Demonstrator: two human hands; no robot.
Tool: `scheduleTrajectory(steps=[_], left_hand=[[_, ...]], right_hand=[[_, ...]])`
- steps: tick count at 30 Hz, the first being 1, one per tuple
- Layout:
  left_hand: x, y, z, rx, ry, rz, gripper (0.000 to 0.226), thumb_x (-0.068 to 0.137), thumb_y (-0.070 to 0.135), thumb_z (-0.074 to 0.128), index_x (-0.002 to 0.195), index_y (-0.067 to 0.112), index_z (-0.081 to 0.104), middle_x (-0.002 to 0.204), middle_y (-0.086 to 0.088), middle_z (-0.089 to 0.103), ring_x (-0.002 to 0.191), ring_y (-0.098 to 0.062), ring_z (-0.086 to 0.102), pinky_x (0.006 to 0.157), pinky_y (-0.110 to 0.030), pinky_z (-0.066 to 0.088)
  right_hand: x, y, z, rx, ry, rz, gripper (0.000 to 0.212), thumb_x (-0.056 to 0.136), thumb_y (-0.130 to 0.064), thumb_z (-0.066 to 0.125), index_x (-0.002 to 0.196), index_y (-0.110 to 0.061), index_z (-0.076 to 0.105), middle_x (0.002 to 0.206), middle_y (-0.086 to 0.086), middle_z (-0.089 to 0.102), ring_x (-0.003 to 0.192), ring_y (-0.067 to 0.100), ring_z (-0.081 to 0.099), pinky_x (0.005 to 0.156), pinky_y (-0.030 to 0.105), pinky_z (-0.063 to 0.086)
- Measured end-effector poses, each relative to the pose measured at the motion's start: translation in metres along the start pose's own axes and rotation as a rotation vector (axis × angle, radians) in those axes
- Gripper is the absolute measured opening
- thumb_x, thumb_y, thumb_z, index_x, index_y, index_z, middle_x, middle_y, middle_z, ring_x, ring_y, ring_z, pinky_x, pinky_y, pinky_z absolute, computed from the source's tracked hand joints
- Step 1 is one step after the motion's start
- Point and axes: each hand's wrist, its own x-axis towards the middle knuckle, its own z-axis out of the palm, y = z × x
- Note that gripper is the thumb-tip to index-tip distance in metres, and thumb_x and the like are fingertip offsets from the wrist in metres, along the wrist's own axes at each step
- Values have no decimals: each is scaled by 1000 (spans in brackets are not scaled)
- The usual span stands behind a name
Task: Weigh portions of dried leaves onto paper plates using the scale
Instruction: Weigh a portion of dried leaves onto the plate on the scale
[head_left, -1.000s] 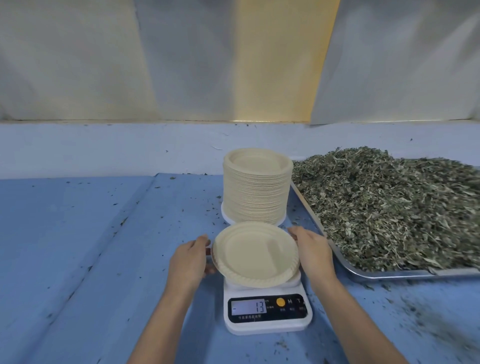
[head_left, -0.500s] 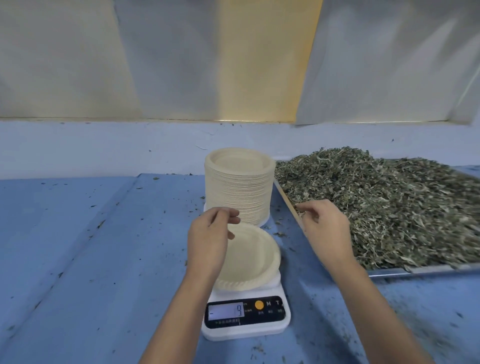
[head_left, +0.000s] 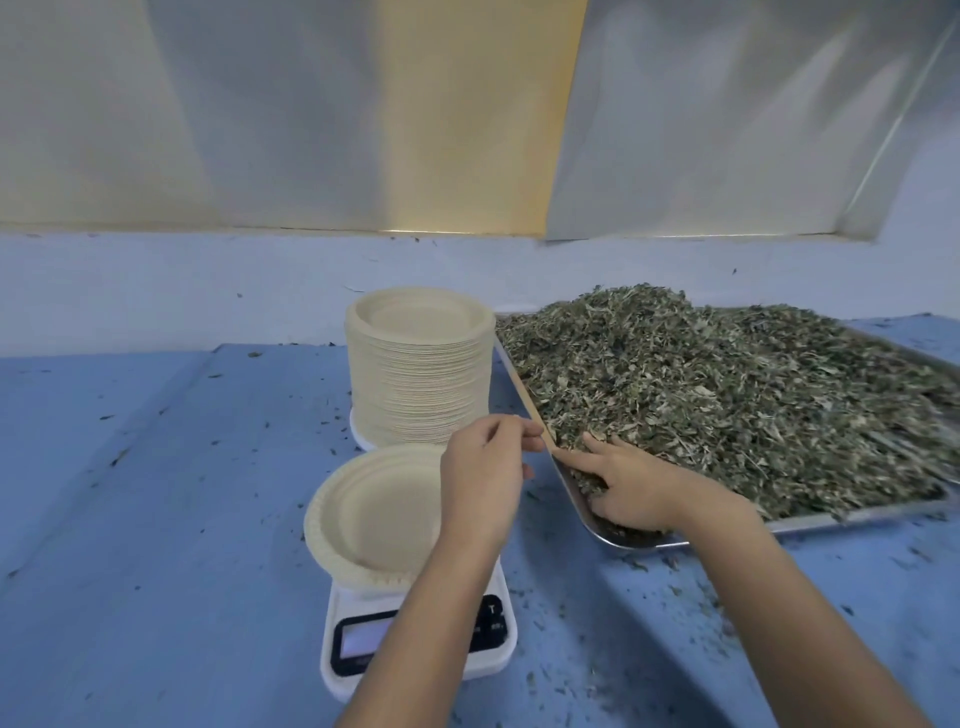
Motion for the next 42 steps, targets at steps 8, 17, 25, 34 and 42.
scheduleTrajectory(steps=[8, 17, 25, 34, 42], left_hand=[[3, -6, 15, -52, -34, -179, 26, 93, 15, 46, 81, 11, 70, 80, -1, 72, 49, -7, 53, 45, -15, 39], [7, -10, 35, -410, 12, -426, 25, 95, 6, 43, 100, -6, 64, 88, -12, 67, 74, -17, 63, 55, -15, 51], [21, -22, 59, -336, 1, -347, 28, 98, 23, 40, 118, 23, 60, 136, 0, 52, 126, -16, 47, 109, -37, 36], [29, -18, 87, -637, -26, -503, 44, 101, 35, 37, 143, 21, 39, 145, 3, 41, 132, -16, 39, 102, -30, 32], [28, -4, 84, -770, 0, -498, 27, 102, 30, 39, 90, 19, 61, 78, 7, 65, 73, -8, 61, 58, -21, 47]], right_hand=[[0, -6, 5, -163, -18, 42, 54, 95, -16, 46, 147, -26, 35, 160, 10, 7, 144, 32, 20, 112, 43, 31], [-7, -17, 10, -129, 335, 128, 34, 87, 3, 46, 111, -10, 65, 106, 16, 64, 101, 34, 62, 70, 32, 40], [-8, 1, 7, 585, 714, 203, 24, 89, -9, 62, 109, -16, 72, 83, 4, 67, 59, 21, 60, 43, 13, 36], [-13, -1, -2, 1497, 698, 185, 41, 94, -11, 57, 134, -13, 52, 98, -18, 65, 86, 1, 60, 76, 26, 50], [-24, -8, -11, 1581, 701, 53, 41, 95, -4, 53, 134, -9, 48, 61, -32, 56, 52, -17, 56, 51, 10, 47]])
